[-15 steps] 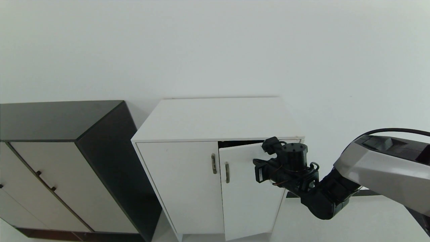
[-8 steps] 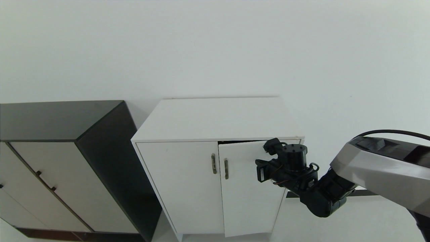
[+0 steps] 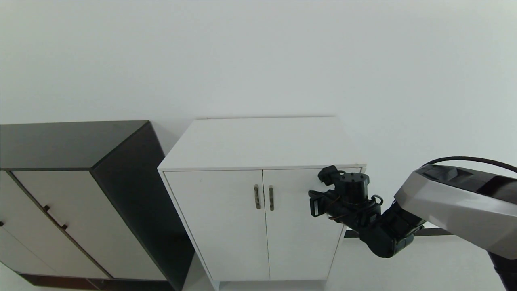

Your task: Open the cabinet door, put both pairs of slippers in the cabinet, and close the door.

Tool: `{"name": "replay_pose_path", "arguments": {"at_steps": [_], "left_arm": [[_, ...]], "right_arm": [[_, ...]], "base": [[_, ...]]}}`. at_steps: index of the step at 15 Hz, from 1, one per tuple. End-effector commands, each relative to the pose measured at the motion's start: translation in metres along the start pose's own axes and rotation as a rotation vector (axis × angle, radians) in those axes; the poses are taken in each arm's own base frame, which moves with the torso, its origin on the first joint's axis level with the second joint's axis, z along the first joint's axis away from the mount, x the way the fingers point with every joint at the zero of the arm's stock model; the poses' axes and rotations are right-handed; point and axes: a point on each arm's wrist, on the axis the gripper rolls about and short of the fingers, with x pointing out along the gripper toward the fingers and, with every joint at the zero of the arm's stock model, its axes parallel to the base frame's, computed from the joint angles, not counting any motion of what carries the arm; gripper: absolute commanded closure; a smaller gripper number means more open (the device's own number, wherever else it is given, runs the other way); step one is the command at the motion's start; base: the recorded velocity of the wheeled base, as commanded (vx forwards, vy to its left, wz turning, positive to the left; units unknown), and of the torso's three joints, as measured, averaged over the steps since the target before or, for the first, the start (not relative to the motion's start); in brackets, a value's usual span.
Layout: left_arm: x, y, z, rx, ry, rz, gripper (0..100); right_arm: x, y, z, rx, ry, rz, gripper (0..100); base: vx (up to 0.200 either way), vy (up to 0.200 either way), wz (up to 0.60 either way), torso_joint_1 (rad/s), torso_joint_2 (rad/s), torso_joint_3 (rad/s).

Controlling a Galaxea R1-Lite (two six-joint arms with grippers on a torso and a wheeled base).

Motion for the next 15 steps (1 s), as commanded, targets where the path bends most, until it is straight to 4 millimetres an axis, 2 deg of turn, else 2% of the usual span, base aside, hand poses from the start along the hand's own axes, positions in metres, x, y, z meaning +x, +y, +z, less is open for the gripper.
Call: {"name": "replay_pose_path", "arguments": {"at_steps": [1, 15], "left_arm": [[0.0000, 0.0000, 0.0000, 0.000, 0.000, 0.000, 100], [0.0000, 0.0000, 0.0000, 0.000, 0.000, 0.000, 100]], "right_arm": [[0.0014, -0.0020, -0.0011, 0.002, 0.001, -0.005, 100], [0.0031, -0.0020, -0.0015, 0.002, -0.002, -0.005, 100]], "base": [[0.000, 0.000, 0.00, 0.000, 0.00, 0.000], [0.000, 0.000, 0.00, 0.000, 0.00, 0.000]]}}
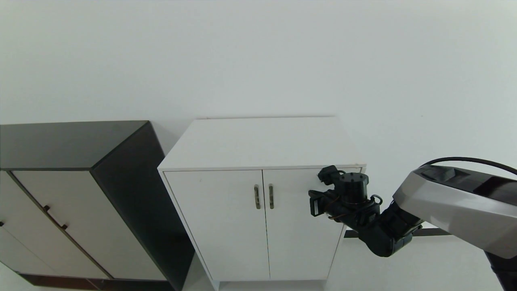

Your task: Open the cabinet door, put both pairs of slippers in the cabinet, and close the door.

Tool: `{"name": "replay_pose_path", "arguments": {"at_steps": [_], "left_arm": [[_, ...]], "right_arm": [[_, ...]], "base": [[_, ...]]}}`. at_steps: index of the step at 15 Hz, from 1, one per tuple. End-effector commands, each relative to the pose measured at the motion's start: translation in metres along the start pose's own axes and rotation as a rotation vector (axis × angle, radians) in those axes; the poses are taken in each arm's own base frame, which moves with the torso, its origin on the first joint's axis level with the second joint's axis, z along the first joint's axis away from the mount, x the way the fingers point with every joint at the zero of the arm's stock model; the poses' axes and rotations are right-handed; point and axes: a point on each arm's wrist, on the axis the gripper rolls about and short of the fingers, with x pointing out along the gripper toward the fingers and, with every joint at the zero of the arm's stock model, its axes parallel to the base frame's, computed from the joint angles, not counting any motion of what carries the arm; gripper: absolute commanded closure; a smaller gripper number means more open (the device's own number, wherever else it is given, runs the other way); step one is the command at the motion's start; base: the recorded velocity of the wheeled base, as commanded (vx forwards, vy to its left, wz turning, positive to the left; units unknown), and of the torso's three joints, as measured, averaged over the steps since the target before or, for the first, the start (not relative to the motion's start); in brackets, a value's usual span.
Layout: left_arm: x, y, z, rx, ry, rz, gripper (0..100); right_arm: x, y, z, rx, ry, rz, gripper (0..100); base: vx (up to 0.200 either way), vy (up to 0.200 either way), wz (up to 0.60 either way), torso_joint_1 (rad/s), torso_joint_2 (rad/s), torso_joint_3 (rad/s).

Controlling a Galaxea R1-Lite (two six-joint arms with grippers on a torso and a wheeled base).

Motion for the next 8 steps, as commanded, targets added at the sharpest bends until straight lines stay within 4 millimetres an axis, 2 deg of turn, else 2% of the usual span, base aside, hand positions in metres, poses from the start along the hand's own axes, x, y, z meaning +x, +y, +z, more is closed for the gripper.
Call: {"name": "replay_pose_path", "arguments": {"at_steps": [1, 5, 8], "left_arm": [[0.000, 0.000, 0.000, 0.000, 0.000, 0.000, 100], [0.000, 0.000, 0.000, 0.000, 0.000, 0.000, 100], [0.000, 0.000, 0.000, 0.000, 0.000, 0.000, 100]], "right_arm": [[-0.002, 0.000, 0.000, 0.000, 0.000, -0.002, 100], [-0.027, -0.006, 0.009, 0.006, -0.017, -0.016, 100], [-0.074, -0.017, 0.019, 0.011, -0.021, -0.051, 100]], "base": [[0.000, 0.000, 0.00, 0.000, 0.00, 0.000], [0.000, 0.000, 0.00, 0.000, 0.00, 0.000], [0.000, 0.000, 0.00, 0.000, 0.00, 0.000]]}}
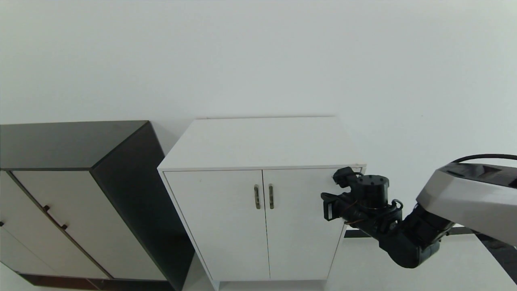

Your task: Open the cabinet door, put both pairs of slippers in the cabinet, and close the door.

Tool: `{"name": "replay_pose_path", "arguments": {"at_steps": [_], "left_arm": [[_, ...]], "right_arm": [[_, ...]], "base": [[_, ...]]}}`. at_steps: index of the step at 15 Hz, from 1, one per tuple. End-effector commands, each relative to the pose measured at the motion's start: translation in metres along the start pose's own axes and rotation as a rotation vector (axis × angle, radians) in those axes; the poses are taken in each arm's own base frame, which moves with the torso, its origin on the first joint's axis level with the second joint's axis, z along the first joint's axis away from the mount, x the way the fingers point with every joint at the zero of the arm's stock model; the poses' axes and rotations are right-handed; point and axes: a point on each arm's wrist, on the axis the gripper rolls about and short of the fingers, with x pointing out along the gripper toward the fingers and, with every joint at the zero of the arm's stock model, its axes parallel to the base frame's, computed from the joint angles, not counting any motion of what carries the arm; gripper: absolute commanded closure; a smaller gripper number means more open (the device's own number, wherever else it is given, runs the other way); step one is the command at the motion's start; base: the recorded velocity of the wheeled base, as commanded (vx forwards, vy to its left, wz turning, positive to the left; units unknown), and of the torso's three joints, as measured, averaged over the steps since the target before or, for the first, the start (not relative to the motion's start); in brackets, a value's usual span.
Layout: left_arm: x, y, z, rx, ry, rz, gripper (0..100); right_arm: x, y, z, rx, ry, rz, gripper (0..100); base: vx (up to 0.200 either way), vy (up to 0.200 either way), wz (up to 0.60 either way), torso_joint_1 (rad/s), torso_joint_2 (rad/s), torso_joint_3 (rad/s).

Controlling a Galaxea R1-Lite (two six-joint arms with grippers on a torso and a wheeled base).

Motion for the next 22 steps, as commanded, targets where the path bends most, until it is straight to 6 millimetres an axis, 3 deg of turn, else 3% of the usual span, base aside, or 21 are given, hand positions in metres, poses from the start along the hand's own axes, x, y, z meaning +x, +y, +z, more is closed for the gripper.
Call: {"name": "replay_pose_path", "arguments": {"at_steps": [1, 2, 3, 4, 9, 12, 13, 17, 22], "left_arm": [[0.000, 0.000, 0.000, -0.001, 0.000, 0.000, 100], [0.000, 0.000, 0.000, -0.001, 0.000, 0.000, 100], [0.000, 0.000, 0.000, -0.001, 0.000, 0.000, 100], [0.000, 0.000, 0.000, -0.001, 0.000, 0.001, 100], [0.000, 0.000, 0.000, -0.002, -0.002, 0.001, 100], [0.000, 0.000, 0.000, -0.004, 0.000, 0.001, 100], [0.000, 0.000, 0.000, -0.004, 0.000, 0.001, 100], [0.000, 0.000, 0.000, -0.008, -0.002, 0.006, 100], [0.000, 0.000, 0.000, -0.008, 0.000, 0.006, 100]], "right_arm": [[-0.040, -0.010, 0.017, 0.007, -0.026, -0.028, 100], [-0.069, -0.020, 0.016, 0.015, -0.025, -0.059, 100], [-0.071, -0.021, 0.017, 0.016, -0.028, -0.062, 100], [-0.119, -0.034, 0.012, 0.026, -0.021, -0.114, 100], [-0.226, -0.062, -0.001, 0.072, -0.044, -0.323, 100], [-0.271, -0.075, -0.007, 0.127, -0.014, -0.519, 100], [-0.278, -0.073, -0.007, 0.128, -0.018, -0.516, 100], [-0.332, -0.042, -0.027, 0.129, 0.019, -0.444, 100], [-0.366, -0.024, -0.057, 0.132, 0.028, -0.422, 100]], "base": [[0.000, 0.000, 0.00, 0.000, 0.00, 0.000], [0.000, 0.000, 0.00, 0.000, 0.00, 0.000], [0.000, 0.000, 0.00, 0.000, 0.00, 0.000], [0.000, 0.000, 0.00, 0.000, 0.00, 0.000], [0.000, 0.000, 0.00, 0.000, 0.00, 0.000], [0.000, 0.000, 0.00, 0.000, 0.00, 0.000], [0.000, 0.000, 0.00, 0.000, 0.00, 0.000], [0.000, 0.000, 0.00, 0.000, 0.00, 0.000], [0.000, 0.000, 0.00, 0.000, 0.00, 0.000]]}}
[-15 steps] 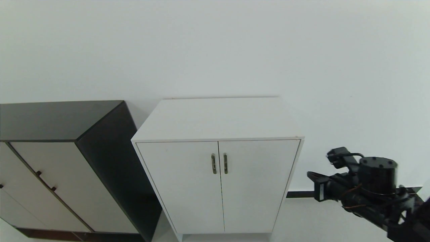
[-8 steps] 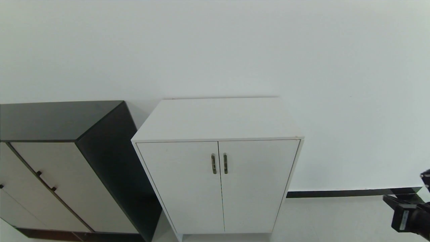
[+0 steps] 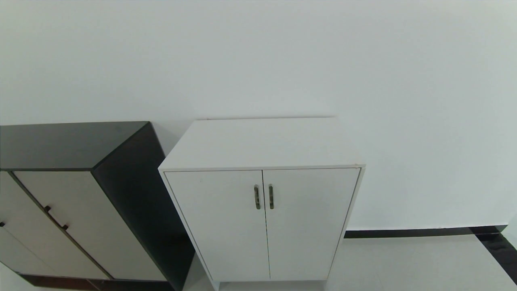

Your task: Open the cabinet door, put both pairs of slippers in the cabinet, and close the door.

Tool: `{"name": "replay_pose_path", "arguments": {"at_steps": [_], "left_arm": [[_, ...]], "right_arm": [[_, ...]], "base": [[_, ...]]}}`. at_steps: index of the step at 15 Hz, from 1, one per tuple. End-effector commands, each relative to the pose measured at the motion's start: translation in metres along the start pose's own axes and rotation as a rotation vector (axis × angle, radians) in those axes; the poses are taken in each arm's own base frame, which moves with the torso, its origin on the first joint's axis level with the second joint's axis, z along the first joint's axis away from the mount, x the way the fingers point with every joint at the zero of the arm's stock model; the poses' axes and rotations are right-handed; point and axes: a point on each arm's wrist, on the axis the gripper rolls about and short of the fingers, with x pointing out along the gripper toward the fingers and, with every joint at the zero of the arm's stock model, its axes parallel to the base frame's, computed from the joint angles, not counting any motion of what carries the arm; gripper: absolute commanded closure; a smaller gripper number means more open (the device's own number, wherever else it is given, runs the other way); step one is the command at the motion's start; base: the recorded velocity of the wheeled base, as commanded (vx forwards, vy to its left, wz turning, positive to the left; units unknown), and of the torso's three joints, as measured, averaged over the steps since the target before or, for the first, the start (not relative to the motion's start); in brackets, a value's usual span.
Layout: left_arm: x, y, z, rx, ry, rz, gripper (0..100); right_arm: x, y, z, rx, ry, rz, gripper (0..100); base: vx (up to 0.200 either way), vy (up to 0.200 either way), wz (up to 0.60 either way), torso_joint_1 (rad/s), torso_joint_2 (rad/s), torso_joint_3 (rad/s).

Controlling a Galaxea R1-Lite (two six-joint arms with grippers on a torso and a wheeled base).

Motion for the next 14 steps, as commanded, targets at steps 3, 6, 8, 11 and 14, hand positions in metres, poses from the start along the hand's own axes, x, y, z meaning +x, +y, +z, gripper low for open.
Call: {"name": "replay_pose_path", "arguments": {"at_steps": [3, 6, 8, 11, 14], "left_arm": [[0.000, 0.000, 0.000, 0.000, -0.001, -0.001, 100], [0.000, 0.000, 0.000, 0.000, -0.001, -0.001, 100], [0.000, 0.000, 0.000, 0.000, 0.001, -0.001, 100], [0.000, 0.000, 0.000, 0.000, -0.001, -0.001, 100], [0.000, 0.000, 0.000, 0.000, -0.001, -0.001, 100]], "right_arm": [[-0.030, -0.001, -0.027, -0.008, -0.145, 0.032, 100], [-0.038, -0.002, -0.031, -0.032, -0.239, 0.119, 100], [-0.044, -0.004, -0.035, -0.060, -0.315, 0.214, 100], [-0.044, -0.005, -0.035, -0.082, -0.314, 0.241, 100], [-0.038, -0.004, -0.036, -0.154, -0.245, 0.197, 100]], "base": [[0.000, 0.000, 0.00, 0.000, 0.00, 0.000], [0.000, 0.000, 0.00, 0.000, 0.00, 0.000], [0.000, 0.000, 0.00, 0.000, 0.00, 0.000], [0.000, 0.000, 0.00, 0.000, 0.00, 0.000], [0.000, 0.000, 0.00, 0.000, 0.00, 0.000]]}}
